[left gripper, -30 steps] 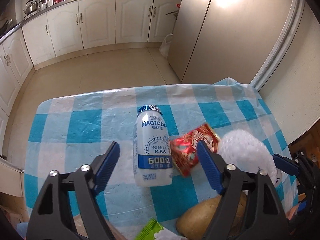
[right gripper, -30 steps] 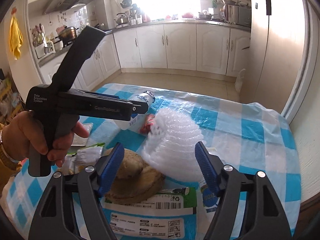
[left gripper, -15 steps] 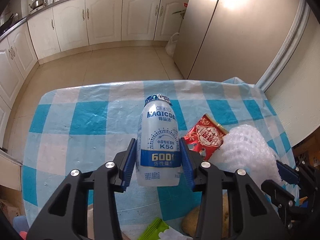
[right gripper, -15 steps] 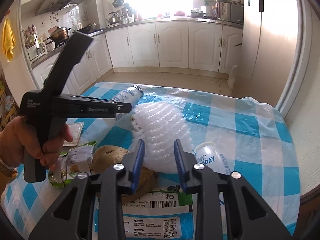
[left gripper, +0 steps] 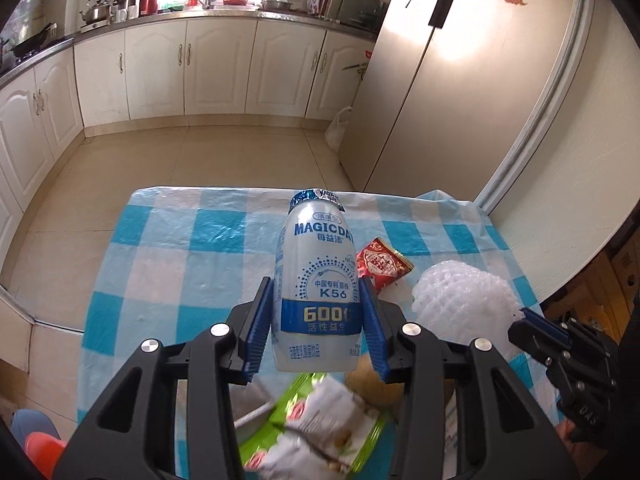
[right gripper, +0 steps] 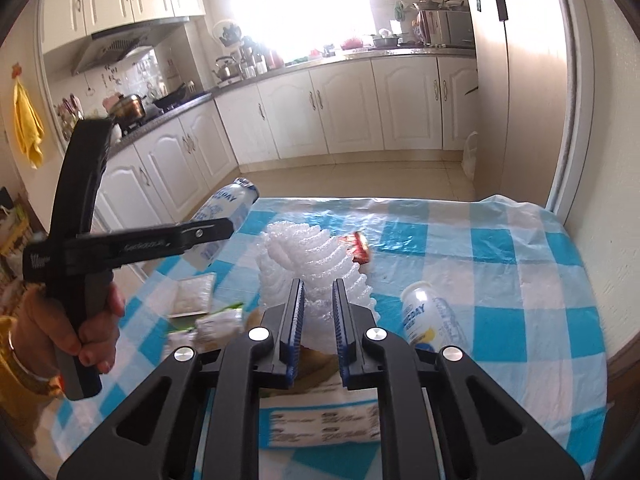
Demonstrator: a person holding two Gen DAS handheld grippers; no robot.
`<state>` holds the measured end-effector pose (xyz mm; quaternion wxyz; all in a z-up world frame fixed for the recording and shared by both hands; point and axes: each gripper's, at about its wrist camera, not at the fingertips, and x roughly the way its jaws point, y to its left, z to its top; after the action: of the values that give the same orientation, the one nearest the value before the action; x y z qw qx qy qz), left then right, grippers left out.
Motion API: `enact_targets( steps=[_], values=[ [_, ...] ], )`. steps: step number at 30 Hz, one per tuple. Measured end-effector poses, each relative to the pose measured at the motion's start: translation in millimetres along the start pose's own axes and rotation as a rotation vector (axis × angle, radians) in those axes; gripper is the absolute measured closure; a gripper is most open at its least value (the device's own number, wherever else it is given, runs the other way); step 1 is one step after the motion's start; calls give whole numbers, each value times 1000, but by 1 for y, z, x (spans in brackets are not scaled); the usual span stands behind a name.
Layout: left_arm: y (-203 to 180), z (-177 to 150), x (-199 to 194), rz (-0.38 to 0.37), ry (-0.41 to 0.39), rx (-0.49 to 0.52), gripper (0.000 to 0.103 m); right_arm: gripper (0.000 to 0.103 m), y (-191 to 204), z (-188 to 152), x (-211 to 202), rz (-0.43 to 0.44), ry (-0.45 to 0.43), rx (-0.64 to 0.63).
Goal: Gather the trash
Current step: 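Carry the foam net and white bottle to the orange bucket and release both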
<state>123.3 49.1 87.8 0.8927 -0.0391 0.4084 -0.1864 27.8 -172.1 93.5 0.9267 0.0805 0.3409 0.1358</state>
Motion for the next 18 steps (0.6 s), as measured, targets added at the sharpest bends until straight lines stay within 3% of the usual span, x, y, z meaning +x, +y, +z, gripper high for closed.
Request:
enact_targets(
  steps=[8,18],
  values=[
    [25,-48,-68,46,-70,-46,59,88,25,-9,-32,122,-3,65],
    [95,-127,-171,166,-158,-191,59,88,117,-28,-47,358,69,47]
  ],
)
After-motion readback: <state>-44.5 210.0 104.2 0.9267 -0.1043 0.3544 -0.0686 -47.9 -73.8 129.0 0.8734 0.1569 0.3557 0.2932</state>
